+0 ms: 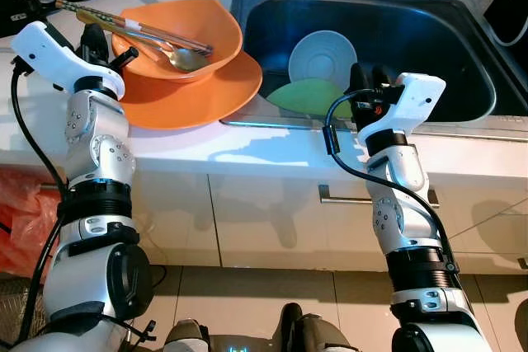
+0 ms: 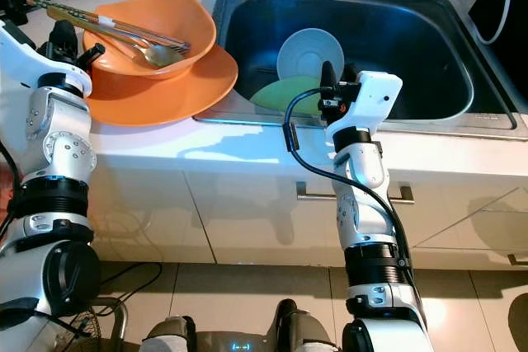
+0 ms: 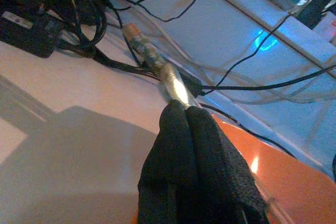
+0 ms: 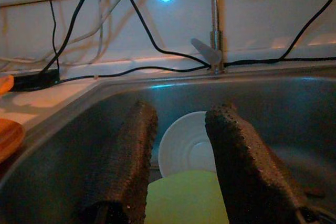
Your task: Kitchen organization
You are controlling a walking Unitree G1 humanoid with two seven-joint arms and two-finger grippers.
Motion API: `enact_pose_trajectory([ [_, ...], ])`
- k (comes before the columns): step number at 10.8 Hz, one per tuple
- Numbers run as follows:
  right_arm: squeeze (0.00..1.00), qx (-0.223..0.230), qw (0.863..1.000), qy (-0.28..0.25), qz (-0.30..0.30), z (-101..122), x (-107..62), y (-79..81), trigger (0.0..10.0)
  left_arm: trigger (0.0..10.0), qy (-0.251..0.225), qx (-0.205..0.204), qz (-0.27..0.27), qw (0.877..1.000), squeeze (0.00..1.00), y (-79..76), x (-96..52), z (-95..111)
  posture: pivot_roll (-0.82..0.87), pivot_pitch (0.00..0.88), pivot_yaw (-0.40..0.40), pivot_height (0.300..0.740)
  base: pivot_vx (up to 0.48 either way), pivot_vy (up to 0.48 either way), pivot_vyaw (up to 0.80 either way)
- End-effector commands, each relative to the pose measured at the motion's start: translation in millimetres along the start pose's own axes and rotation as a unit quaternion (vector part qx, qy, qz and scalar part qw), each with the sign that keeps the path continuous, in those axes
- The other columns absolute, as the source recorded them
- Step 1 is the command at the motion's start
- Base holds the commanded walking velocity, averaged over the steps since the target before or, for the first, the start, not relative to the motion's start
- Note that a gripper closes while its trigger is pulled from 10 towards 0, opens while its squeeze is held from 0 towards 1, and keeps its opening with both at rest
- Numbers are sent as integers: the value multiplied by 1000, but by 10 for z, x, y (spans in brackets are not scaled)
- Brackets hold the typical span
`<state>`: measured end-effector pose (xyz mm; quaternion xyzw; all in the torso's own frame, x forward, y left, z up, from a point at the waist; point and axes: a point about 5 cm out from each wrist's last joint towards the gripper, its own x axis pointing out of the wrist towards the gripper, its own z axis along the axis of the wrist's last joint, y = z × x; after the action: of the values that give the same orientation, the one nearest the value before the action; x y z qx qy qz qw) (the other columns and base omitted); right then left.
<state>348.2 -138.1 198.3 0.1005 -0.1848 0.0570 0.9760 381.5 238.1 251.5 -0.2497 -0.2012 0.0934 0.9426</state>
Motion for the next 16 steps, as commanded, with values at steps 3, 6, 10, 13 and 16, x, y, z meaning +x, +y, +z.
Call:
enact_pose_trajectory([
  [3,0,-6,1000,2,-2,0,-12,-27,10000,10000,-14,20,-34,999,0,-137,-74,89,114,185,-47,740,0,0,0],
  [6,0,-5,1000,2,1,-3,1,-16,10000,10000,-39,13,-22,999,1000,-113,-20,341,124,182,-50,740,0,0,0],
  [10,0,-7,1000,1,-1,9,13,-32,10000,10000,-6,21,-4,1000,1000,-6,-29,304,123,186,-51,740,0,0,0],
  [13,0,-8,1000,-1,-3,21,12,-47,10000,10000,11,12,-37,999,1000,-124,13,330,119,186,-51,740,0,0,0],
  [16,0,-8,1000,-1,-3,22,12,-47,10000,10000,-6,1,-52,999,0,-226,14,445,120,191,-54,740,0,0,0],
])
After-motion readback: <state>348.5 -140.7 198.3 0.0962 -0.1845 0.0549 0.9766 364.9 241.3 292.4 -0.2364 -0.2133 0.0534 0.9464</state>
